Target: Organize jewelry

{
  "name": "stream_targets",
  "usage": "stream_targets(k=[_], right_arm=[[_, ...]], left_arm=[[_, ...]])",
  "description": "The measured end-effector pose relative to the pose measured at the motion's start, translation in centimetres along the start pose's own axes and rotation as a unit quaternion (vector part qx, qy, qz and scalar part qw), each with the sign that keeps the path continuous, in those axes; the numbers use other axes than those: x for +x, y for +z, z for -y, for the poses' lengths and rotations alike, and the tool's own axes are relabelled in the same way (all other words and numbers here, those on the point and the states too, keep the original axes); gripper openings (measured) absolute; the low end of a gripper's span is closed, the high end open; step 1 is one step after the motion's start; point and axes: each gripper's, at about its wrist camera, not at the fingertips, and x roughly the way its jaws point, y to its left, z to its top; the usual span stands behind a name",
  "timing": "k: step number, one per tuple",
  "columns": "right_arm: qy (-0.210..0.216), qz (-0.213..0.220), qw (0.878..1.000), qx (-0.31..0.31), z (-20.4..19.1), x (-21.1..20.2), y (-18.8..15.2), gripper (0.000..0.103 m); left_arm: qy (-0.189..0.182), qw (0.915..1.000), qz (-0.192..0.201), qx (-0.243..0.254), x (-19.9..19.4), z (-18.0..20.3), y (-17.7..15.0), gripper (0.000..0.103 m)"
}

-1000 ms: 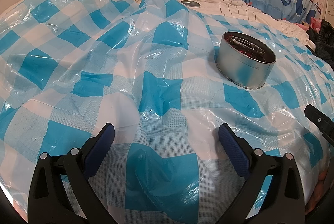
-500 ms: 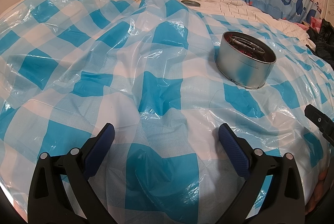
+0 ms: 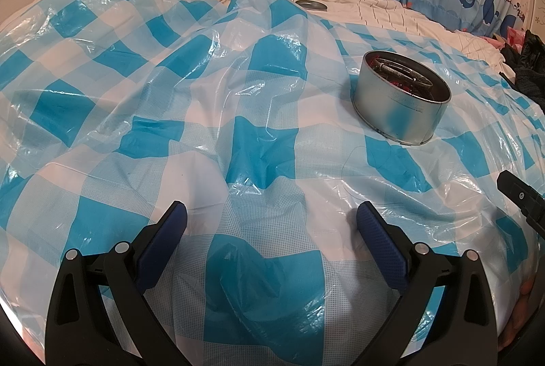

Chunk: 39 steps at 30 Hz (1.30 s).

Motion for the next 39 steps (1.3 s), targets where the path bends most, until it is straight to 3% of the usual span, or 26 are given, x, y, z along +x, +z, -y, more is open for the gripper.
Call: stream_targets(k=[32,39], right_arm=[[-0.002,-0.002,1.000,-0.001,0.01,-0.09,0.01,0.096],[-0.014,-0.035,0.999,-0.010,0.07,0.58,0.05,0.097]], left_arm=[[0.004,1.0000,-0.003,0.003,0.13,0.18,-0.01,0.095],[-0.003,1.0000,-0.007,-0.001,0.19,-0.35,-0.07,0.095]])
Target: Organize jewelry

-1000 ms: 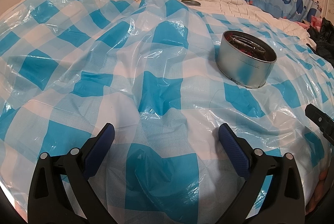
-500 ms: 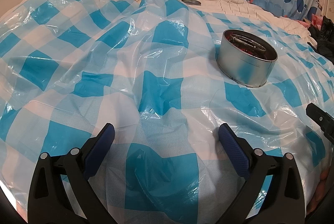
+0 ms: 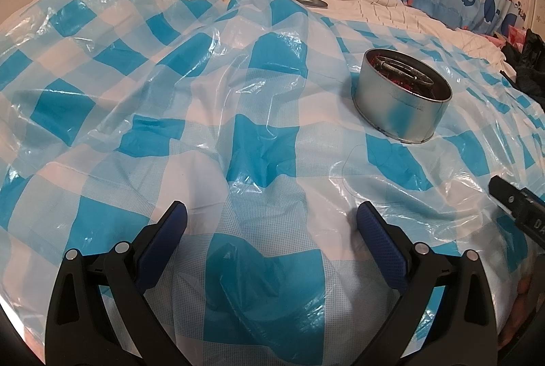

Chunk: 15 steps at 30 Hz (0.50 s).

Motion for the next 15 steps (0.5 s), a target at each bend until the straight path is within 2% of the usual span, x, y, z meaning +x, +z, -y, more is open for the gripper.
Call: stream_targets(k=[4,7,10,13,15], right_arm=[[0.010,-0.008,1.000,0.005,0.0,-0.1,0.2,0.097],[0.049,-0.013,0.999,0.020,-0.1,-0.5,1.1,0.097],[0.068,-0.021,0.997,-0.009,-1.2,-0.7,2.5,0.097],[0.085,-0.033,0.994,-0.052,-2.3,-0.4,4.1,0.097],[0.075,-0.028,0.994,-0.074,-2.8,-0.3,4.9,0.097]], left_arm=[[-0.007,1.0000,-0.007,0.001,-0.1,-0.2,0.2,0.095],[-0.025,0.9995,-0.016,-0.006,-0.4,-0.9,0.5,0.095],[-0.049,0.9982,-0.031,-0.011,-1.1,-1.5,1.4,0.095],[-0.049,0.9988,0.003,0.010,-2.7,-1.8,2.7,0.095],[-0.050,0.9982,0.019,0.028,-3.3,-1.7,3.5,0.095]])
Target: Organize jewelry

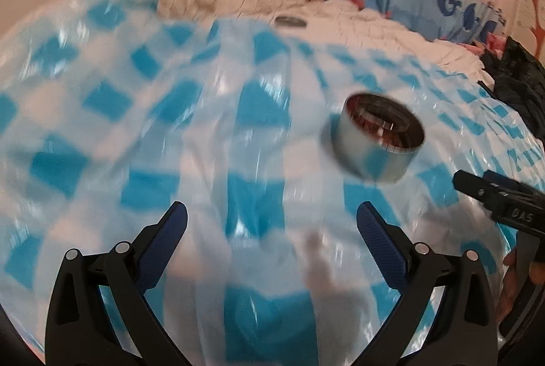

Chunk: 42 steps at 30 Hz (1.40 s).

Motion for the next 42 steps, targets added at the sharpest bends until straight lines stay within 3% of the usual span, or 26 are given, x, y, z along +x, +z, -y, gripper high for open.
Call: stream_targets(k=[4,9,14,28,31,34,42], right_arm=[[-0.036,-0.012,0.999,-0.022,0.8,1.2,1.3,0.097],[-0.078,-0.021,0.997,0.003,4.6,2.4,3.2,0.097],[-0.061,-0.065,0.994,0.061,8.1,4.3,3.1,0.097],[-0.099,-0.068,0.992,0.026,7.2,5.6,2.3,0.097],[-0.101,-0.069,0.992,0.025,7.1,5.7,2.4,0.097],[-0.101,-0.069,0.992,0.025,7.0,5.7,2.3,0.097],[-0.107,-0.070,0.992,0.023,6.9,5.8,2.4,0.097]], left_arm=[[-0.004,0.9992,-0.010,0.039,1.0,0.1,1.7,0.095],[0.023,0.9976,-0.010,0.064,2.6,-1.7,4.1,0.095],[0.047,0.9979,-0.022,0.040,4.6,-3.2,5.9,0.095],[0.045,0.9957,-0.042,0.069,6.4,-0.7,6.6,0.095],[0.038,0.9970,-0.050,0.046,6.5,-0.5,6.7,0.095],[0.023,0.9990,-0.027,0.026,5.5,-0.5,6.5,0.095],[0.025,0.9971,-0.008,0.071,4.0,1.6,6.7,0.095]])
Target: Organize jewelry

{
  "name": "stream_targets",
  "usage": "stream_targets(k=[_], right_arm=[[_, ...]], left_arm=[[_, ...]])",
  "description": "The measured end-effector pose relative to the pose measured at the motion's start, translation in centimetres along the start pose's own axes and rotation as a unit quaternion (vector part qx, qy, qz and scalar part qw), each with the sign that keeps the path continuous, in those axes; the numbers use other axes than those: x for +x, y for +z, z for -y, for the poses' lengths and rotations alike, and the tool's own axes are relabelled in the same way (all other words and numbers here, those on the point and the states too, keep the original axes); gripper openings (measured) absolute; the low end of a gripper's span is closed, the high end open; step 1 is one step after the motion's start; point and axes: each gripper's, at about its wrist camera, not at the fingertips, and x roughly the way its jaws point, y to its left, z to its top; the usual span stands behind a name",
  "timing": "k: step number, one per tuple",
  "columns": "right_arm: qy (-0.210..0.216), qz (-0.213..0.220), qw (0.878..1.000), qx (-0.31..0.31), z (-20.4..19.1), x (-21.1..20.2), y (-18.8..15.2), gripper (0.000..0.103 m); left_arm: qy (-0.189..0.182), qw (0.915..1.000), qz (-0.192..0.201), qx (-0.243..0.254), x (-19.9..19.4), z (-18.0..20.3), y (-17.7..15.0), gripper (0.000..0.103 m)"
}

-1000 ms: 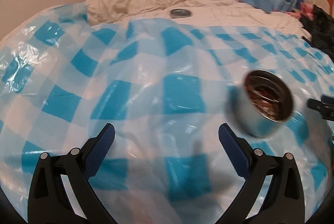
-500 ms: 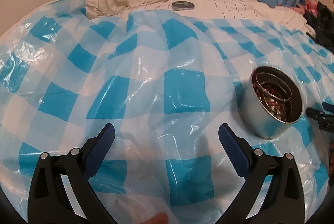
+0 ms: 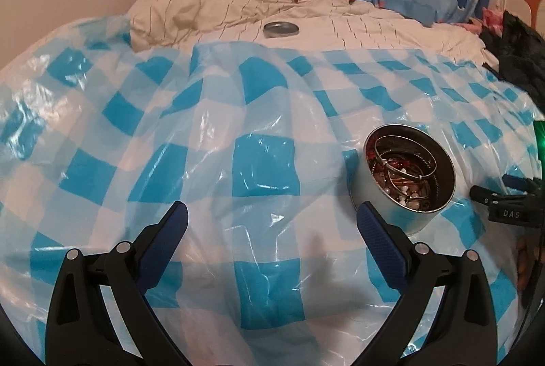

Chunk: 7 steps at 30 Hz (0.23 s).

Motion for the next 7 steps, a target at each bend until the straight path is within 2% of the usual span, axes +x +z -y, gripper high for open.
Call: stream_targets(k=[7], right_arm=[[-0.003,0.000,1.000,-0.001,-0.18,0.02,-0.03,0.097]], left_arm=[[0.006,0.9997,0.008,0.022,-0.83,1.07,0.41,0.095]])
